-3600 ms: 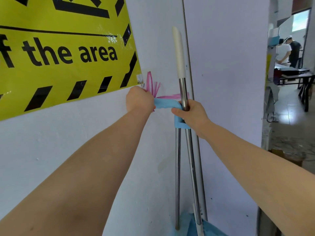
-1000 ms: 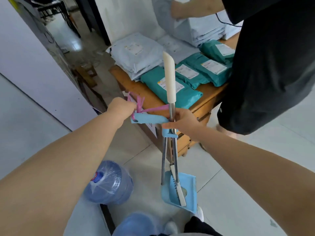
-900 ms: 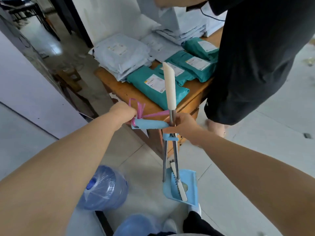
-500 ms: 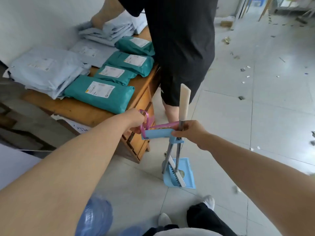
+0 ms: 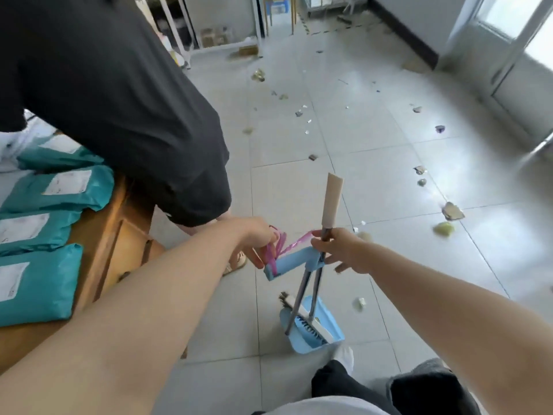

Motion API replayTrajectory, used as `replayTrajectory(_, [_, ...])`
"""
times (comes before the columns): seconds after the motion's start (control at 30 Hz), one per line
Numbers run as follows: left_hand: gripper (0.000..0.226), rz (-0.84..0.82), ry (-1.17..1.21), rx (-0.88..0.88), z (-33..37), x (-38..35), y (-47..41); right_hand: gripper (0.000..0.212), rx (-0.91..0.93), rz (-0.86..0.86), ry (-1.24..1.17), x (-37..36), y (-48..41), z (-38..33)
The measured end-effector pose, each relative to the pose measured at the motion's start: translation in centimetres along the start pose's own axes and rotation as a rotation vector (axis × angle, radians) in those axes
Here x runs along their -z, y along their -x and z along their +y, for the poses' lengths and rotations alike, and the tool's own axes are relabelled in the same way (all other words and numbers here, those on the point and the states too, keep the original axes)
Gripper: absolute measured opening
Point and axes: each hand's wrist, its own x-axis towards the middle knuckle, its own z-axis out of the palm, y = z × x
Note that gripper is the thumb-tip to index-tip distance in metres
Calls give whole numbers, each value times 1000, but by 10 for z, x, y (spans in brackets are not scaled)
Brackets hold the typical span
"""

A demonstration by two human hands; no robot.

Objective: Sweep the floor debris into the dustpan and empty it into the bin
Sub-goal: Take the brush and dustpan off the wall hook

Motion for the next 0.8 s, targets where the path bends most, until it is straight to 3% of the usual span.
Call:
replayTrajectory(0.23, [33,-265,-216,5,91,-26,-32,36,-1,102,4,71,-22,13])
replayTrajectory(0.37, [34,-366,-287,-16,114,-41,-54,16,-29,139,3,91,-35,29])
replayTrajectory(0.47, [28,-440,-350,-31,123,-48,-74,26,-39,169,-18,96,-42,39])
replayTrajectory(0.57, [16,-608,-391,-70,129,-42,-88,15,-76,231,-63,98,-45,50])
replayTrajectory(0.63, [24,-666,-435,-91,136,-33,-95,21,-102,276,-90,97,-46,56])
replayTrajectory(0.73, [32,-583,-488,-110,149,-25,-101,48,-233,307,-155,89,-43,58])
replayTrajectory(0.8, [30,-430,-401,-175,158,-24,-108,51,-337,279,-221,78,-43,61])
